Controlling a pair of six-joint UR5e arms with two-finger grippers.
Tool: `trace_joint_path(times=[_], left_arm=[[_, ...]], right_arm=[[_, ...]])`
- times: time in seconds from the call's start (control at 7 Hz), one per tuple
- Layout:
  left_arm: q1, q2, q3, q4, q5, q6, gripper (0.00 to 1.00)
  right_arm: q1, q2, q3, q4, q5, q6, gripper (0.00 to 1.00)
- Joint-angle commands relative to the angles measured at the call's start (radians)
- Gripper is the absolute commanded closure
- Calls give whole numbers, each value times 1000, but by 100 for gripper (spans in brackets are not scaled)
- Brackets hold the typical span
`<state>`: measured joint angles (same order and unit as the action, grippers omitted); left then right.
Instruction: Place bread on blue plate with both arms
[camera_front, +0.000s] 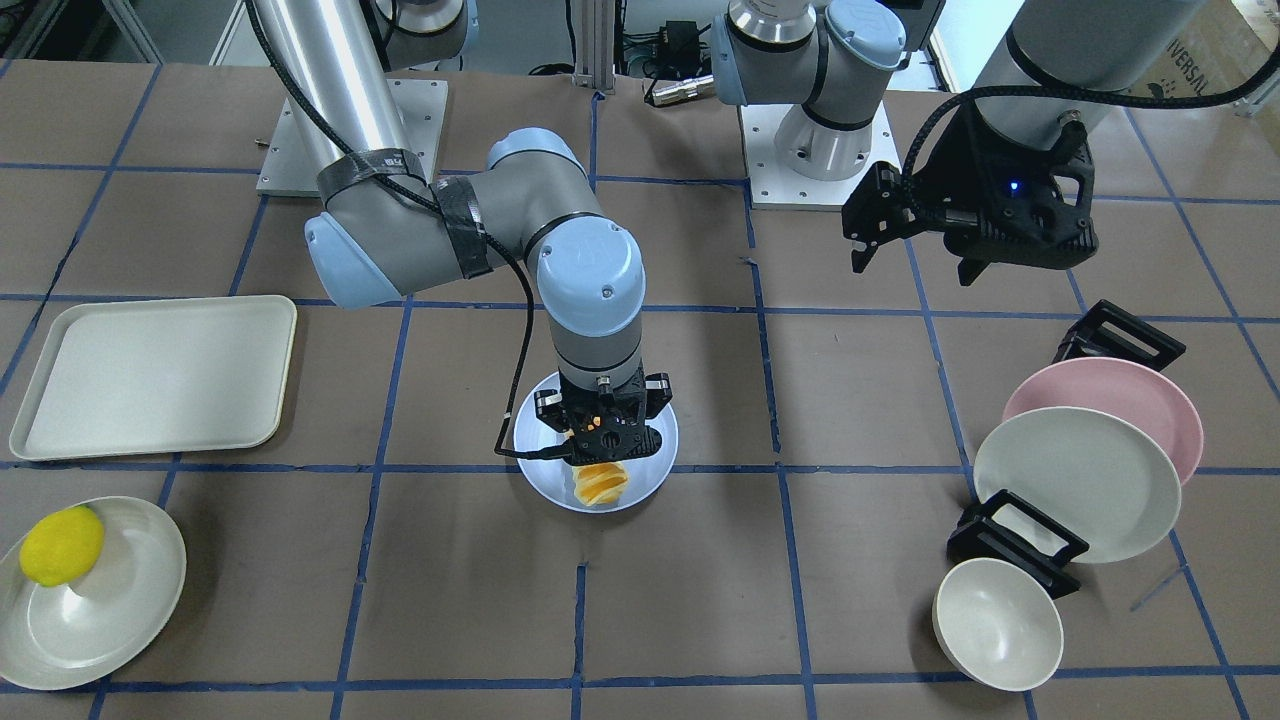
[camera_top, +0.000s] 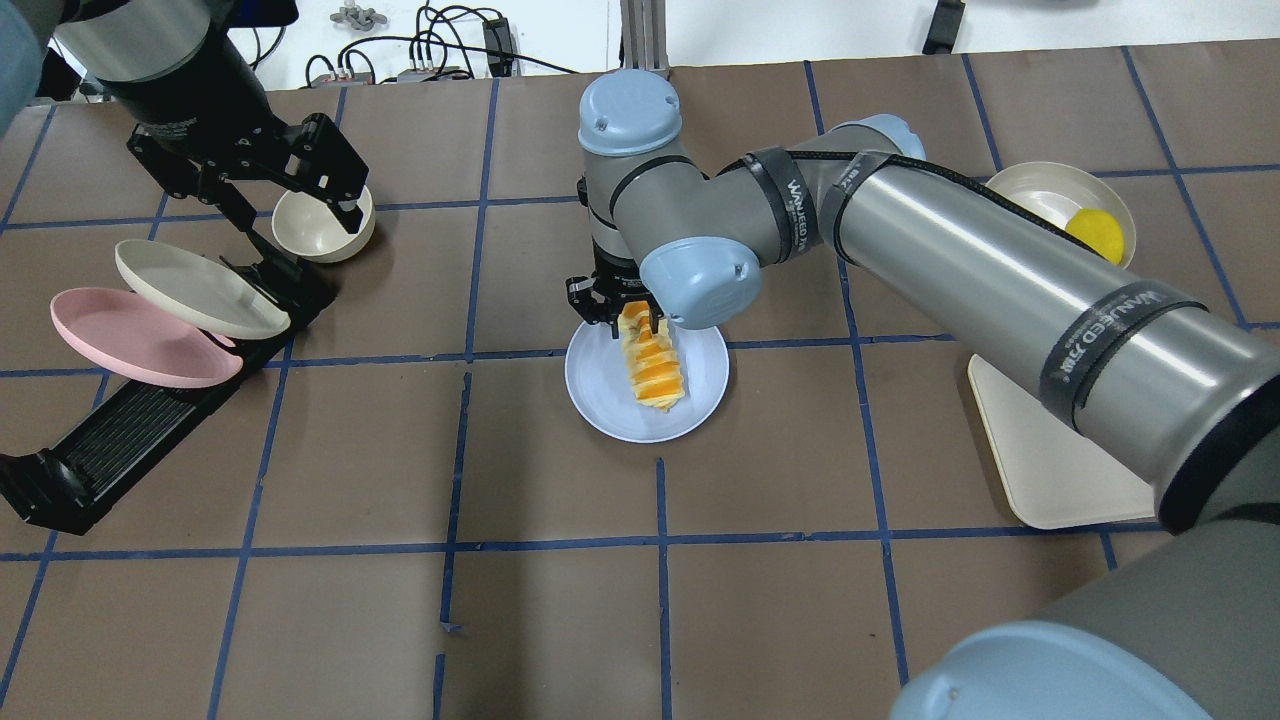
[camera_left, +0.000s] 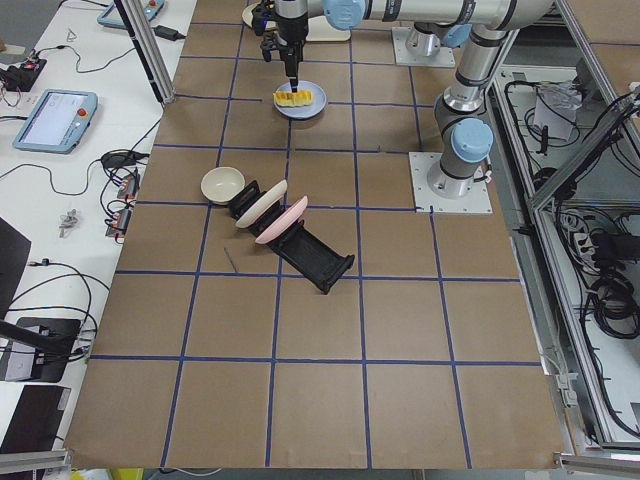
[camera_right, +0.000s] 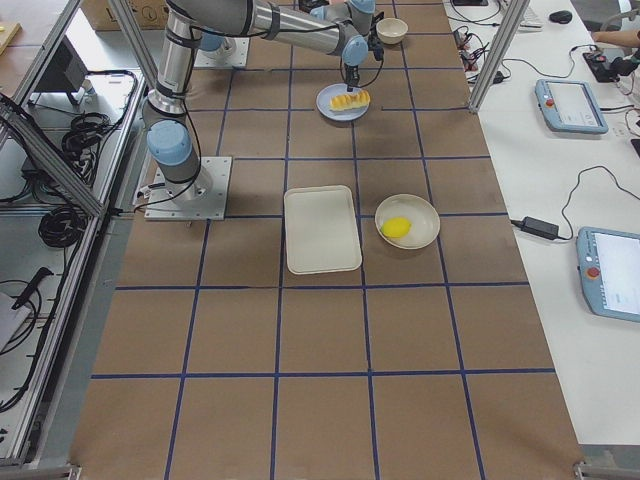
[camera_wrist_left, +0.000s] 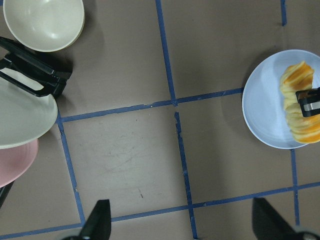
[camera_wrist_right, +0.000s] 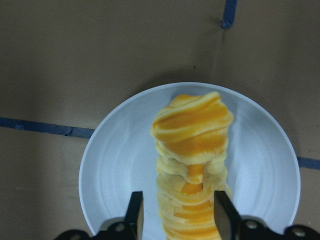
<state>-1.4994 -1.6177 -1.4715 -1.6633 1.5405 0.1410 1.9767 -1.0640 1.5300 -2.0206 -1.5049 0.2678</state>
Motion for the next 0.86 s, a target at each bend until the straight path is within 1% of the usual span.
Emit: trace_joint_path(times=[0.0,0.14,0.29,0.43,0.57,0.71], left_arm=[[-12,10,-9,-4,-10,-61,0],[-12,21,-25,0,-28,-95,0],[-15,25,-20,0,-43,-200,0],[-19,33,-23,-1,-125,-231,0],[-22,42,-21,-9,-137,-218,0],[-21,44,-16,-7,-138,-222,0]], right_arm=[[1,-4,2,-1,-8,-2,0],[-13,-20,7,2,-15,-12,0],[-45,-71,9,22,-21,-27,0],[-108,-132,9,64,-23,-32,0],[-160,-192,15,78,-26,-70,0],[-179,-224,21,65,-116,-141,0]])
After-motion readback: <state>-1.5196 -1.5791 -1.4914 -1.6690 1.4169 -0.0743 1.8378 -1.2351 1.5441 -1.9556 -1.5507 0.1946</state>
